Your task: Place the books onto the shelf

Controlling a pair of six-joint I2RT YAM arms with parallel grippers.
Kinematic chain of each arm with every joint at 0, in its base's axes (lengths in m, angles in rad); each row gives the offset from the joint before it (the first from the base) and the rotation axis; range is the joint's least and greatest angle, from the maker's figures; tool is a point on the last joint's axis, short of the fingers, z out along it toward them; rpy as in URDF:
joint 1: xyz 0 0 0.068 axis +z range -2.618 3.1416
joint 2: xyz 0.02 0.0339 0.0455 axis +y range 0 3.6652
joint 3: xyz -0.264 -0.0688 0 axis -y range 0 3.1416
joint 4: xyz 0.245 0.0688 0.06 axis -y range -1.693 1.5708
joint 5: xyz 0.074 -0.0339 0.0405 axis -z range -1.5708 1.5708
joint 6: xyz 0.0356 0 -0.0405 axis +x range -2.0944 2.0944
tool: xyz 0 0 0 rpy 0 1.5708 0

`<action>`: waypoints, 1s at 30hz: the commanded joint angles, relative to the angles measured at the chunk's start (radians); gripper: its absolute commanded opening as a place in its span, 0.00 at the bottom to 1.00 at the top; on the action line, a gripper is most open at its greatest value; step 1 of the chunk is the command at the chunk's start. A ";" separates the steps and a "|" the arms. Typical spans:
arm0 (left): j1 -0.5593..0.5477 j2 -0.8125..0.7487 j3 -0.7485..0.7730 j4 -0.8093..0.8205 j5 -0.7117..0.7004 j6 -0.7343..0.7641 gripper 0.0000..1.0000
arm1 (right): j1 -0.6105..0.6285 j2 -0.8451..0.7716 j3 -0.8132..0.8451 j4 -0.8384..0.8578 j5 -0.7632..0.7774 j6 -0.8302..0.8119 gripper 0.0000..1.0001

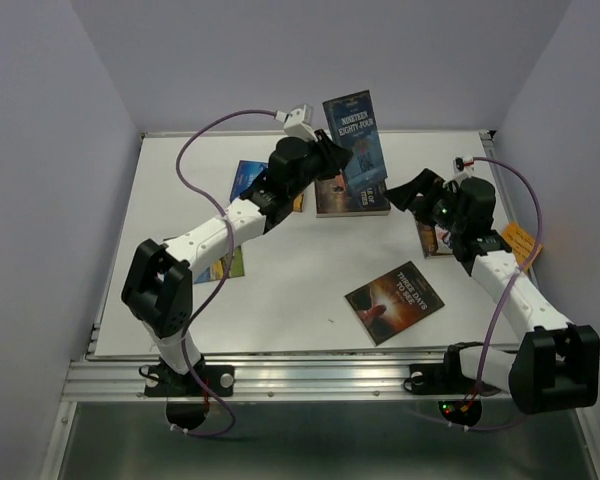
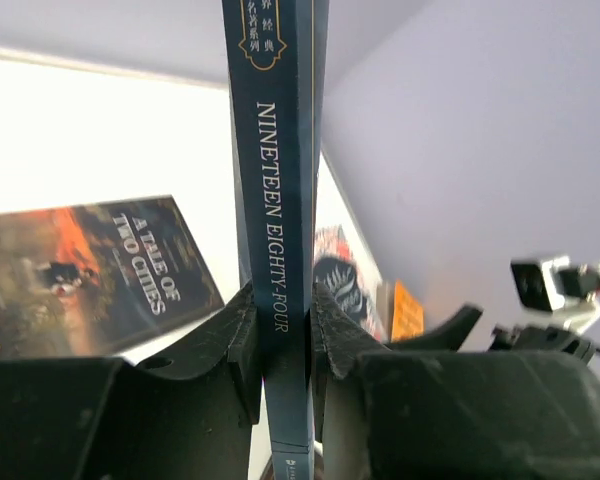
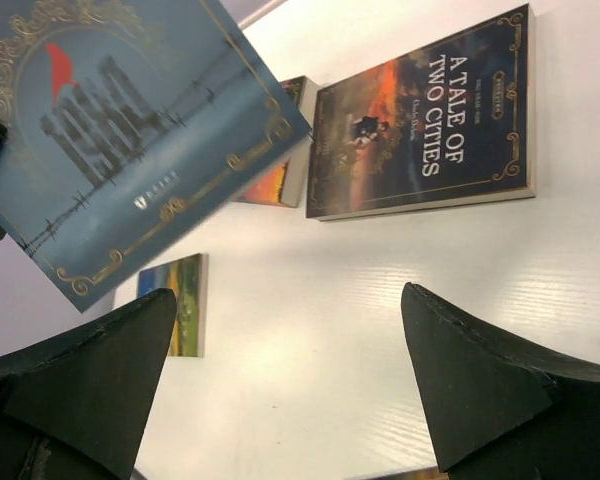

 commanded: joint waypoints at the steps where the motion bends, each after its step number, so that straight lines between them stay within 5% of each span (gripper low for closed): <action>1: 0.000 -0.149 -0.037 0.213 -0.192 -0.070 0.00 | 0.005 -0.036 0.048 0.014 -0.020 0.092 1.00; 7: 0.001 -0.229 -0.190 0.342 -0.295 -0.144 0.00 | 0.005 0.036 -0.020 0.552 -0.368 0.328 1.00; 11: 0.003 -0.299 -0.308 0.413 -0.365 -0.204 0.00 | 0.005 0.119 -0.003 0.750 -0.425 0.510 1.00; 22: -0.002 -0.347 -0.376 0.511 -0.421 -0.173 0.00 | 0.128 0.271 0.074 0.641 -0.356 0.587 1.00; 30: -0.003 -0.364 -0.417 0.540 -0.419 -0.199 0.00 | 0.176 0.355 0.101 0.761 -0.330 0.705 1.00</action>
